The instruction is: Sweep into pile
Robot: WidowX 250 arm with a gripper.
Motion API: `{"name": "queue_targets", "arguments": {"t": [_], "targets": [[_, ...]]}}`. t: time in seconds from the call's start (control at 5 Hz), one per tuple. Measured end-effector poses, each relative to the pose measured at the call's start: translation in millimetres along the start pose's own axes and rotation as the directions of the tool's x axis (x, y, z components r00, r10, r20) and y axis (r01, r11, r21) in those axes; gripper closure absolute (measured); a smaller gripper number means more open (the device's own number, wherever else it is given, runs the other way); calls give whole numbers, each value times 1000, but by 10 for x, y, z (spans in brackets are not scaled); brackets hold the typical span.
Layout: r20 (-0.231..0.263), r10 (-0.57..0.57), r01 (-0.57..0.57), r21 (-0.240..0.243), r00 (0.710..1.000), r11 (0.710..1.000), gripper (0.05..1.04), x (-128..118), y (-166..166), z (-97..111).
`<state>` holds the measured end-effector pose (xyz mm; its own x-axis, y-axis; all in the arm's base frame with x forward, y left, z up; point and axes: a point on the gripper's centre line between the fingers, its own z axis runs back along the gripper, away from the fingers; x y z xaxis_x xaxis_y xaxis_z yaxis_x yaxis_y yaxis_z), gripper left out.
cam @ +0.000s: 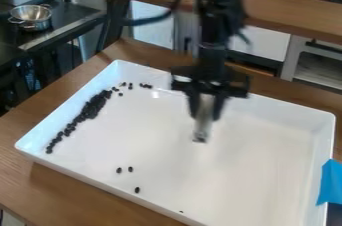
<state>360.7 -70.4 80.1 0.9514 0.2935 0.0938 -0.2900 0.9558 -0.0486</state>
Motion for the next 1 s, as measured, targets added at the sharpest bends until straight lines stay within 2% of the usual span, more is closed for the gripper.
{"name": "queue_targets", "arguments": {"t": [0.2,0.6,1.0], "targets": [[-16,17,-17,-4,1000,1000,707,-126,-198,-70],[-1,-35,35,41,999,999,707,-403,-270,-323],[-21,-77,79,67,997,995,707,-647,-218,-529]]}}
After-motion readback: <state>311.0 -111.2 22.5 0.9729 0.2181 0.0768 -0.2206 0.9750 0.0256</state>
